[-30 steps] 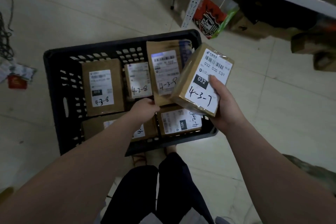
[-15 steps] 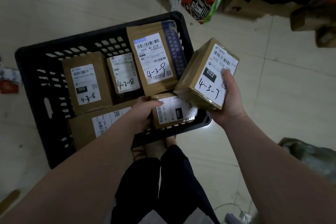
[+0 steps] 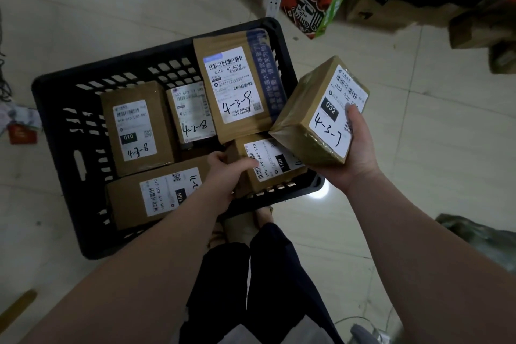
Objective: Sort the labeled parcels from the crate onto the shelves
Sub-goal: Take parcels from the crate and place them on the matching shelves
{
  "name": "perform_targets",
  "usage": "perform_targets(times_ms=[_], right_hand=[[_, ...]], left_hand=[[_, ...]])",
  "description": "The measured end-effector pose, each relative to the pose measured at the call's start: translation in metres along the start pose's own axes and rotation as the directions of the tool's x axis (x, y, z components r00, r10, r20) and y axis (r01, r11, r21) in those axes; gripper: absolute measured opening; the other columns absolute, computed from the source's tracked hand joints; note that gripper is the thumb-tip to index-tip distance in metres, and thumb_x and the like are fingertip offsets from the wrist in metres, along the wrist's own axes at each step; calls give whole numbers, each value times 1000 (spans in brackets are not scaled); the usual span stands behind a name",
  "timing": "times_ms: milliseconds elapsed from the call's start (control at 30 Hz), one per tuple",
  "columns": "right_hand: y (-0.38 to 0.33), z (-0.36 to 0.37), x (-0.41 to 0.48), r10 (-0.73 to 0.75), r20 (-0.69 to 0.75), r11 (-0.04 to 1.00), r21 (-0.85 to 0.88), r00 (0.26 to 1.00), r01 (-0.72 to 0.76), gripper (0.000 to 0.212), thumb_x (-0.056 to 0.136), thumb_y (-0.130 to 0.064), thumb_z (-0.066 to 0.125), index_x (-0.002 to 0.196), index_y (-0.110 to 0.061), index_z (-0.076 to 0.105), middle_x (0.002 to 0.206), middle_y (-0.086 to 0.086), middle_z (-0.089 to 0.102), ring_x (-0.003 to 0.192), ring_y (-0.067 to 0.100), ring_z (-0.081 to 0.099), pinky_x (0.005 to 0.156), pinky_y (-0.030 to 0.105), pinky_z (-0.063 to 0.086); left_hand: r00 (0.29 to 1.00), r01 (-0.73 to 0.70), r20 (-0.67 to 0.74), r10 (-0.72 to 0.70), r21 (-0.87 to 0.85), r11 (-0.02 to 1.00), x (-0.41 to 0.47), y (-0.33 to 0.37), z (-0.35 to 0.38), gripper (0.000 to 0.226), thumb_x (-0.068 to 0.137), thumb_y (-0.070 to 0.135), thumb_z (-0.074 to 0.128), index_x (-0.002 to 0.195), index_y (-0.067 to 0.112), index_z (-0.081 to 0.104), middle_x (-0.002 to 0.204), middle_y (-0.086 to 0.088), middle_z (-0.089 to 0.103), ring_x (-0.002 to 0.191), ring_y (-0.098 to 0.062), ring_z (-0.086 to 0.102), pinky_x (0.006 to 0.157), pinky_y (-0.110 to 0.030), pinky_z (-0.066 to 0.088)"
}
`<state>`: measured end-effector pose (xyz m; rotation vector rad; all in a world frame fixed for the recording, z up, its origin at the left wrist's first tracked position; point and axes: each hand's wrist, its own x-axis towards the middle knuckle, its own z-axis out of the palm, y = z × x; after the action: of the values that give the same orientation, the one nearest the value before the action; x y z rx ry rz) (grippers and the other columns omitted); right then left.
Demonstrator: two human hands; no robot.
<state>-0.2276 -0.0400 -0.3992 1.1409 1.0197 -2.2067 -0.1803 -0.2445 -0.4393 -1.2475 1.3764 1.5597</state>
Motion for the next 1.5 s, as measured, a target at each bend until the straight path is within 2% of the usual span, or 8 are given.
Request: perform_targets(times_ms=[300, 433, 600, 667, 833, 1000, 1233, 1500], right_hand=[[-9, 20, -51, -14, -4, 999, 31, 1000, 15, 31, 93, -47, 54, 108, -24, 67, 97, 3, 76, 85, 21, 71, 91, 43, 51], [-9, 41, -80, -44, 52, 998, 56, 998, 41, 29, 93, -34, 50, 114, -20, 65, 103, 6, 74, 90, 24, 70, 87, 40, 50], [-11, 64, -117, -101, 97, 991, 100, 990, 92, 36, 92, -38, 49, 119, -20, 65, 106, 5, 74, 97, 25, 67, 88, 40, 49], [-13, 71, -133, -137, 116, 985, 119, 984, 123, 34, 92, -42, 47, 112, -23, 67, 102, 4, 74, 96, 25, 66, 85, 40, 48], [-19, 90, -168, -199, 263, 971, 186, 944, 152, 52, 87, -52, 47, 130, -26, 61, 133, 12, 62, 125, 38, 53, 104, 64, 31], [-33, 93, -200, -267, 369, 948, 265, 890, 175, 62, 87, -56, 45, 139, -24, 53, 139, 18, 56, 128, 42, 50, 105, 67, 30], [-47, 68, -237, -368, 313, 904, 340, 875, 258, 60, 88, -53, 45, 139, -24, 53, 133, 21, 59, 121, 44, 56, 99, 72, 35], [-67, 33, -264, -443, 203, 875, 310, 873, 372, 51, 86, -49, 51, 131, -25, 58, 127, 18, 63, 119, 43, 56, 98, 70, 38]], left_hand=[[998, -30, -46, 30, -2, 1000, -66, 29, -17, 73, 75, 27, 75, 131, 23, 28, 105, -5, 53, 88, -22, 57, 62, -33, 49], [999, 18, 52, -17, -12, 1000, -108, 51, -39, 57, 78, 32, 71, 128, 15, 50, 101, -9, 68, 88, -25, 64, 61, -32, 53], [992, -21, 129, 7, 112, 994, -156, 80, -75, 33, 80, 37, 67, 104, 15, 60, 99, -13, 62, 93, -31, 56, 103, -57, 36], [987, -79, 150, 59, 137, 987, -172, 98, -87, 35, 77, 36, 70, 105, 17, 61, 105, -13, 63, 101, -34, 56, 103, -67, 30], [952, -237, 235, 196, 158, 959, -211, 140, -102, 25, 77, 32, 70, 95, 15, 65, 84, -9, 73, 90, -30, 65, 84, -49, 51], [883, -394, 306, 356, 73, 916, -241, 163, -93, 15, 83, 26, 63, 92, 14, 60, 83, -8, 68, 86, -26, 63, 74, -44, 51], [805, -465, 350, 479, -130, 876, -259, 163, -45, 21, 84, 23, 68, 100, 11, 62, 92, -11, 66, 89, -26, 63, 77, -37, 53], [783, -496, 466, 412, 66, 866, -284, 151, 18, 31, 82, 26, 69, 107, 11, 63, 96, -11, 70, 95, -26, 63, 74, -39, 51]])
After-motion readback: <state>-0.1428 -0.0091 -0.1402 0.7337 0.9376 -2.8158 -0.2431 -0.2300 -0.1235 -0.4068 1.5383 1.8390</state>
